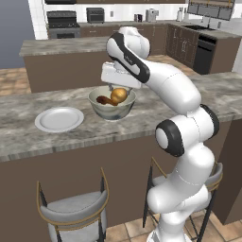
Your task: Pick the chicken drumstick and potato from their plates and place them in the bowl. Then put the bowl in the fridge.
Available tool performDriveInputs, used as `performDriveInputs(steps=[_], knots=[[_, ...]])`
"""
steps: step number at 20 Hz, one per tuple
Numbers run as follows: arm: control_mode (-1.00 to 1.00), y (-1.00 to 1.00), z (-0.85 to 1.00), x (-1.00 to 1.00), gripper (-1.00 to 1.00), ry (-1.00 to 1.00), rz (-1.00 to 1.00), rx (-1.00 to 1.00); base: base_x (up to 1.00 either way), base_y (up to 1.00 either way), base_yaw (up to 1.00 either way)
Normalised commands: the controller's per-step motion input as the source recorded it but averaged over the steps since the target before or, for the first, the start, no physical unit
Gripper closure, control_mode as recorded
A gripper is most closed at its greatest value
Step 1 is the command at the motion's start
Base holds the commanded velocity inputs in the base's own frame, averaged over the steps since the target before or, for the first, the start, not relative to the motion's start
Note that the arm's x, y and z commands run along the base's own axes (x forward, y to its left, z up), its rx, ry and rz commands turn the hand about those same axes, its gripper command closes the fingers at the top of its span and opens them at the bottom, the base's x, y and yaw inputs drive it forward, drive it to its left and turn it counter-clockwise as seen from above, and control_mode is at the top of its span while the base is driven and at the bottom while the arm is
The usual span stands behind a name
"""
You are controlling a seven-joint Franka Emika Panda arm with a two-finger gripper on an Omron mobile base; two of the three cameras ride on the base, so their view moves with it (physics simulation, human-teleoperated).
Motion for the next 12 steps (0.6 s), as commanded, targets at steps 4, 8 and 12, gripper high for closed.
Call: performDriveInputs(steps=[4, 8, 12], knots=[[-1.0, 0.11, -0.02, -0.09, 1.0, 0.0, -0.14, 0.0, 0.0, 0.0, 0.0], [-1.0, 0.06, -0.04, -0.03, 1.0, 0.0, -0.1, 0.0, 0.0, 0.0, 0.0], [-1.0, 0.03, -0.01, 0.02, -1.0, 0.0, -0.03, 0.0, 0.0, 0.0, 0.0]])
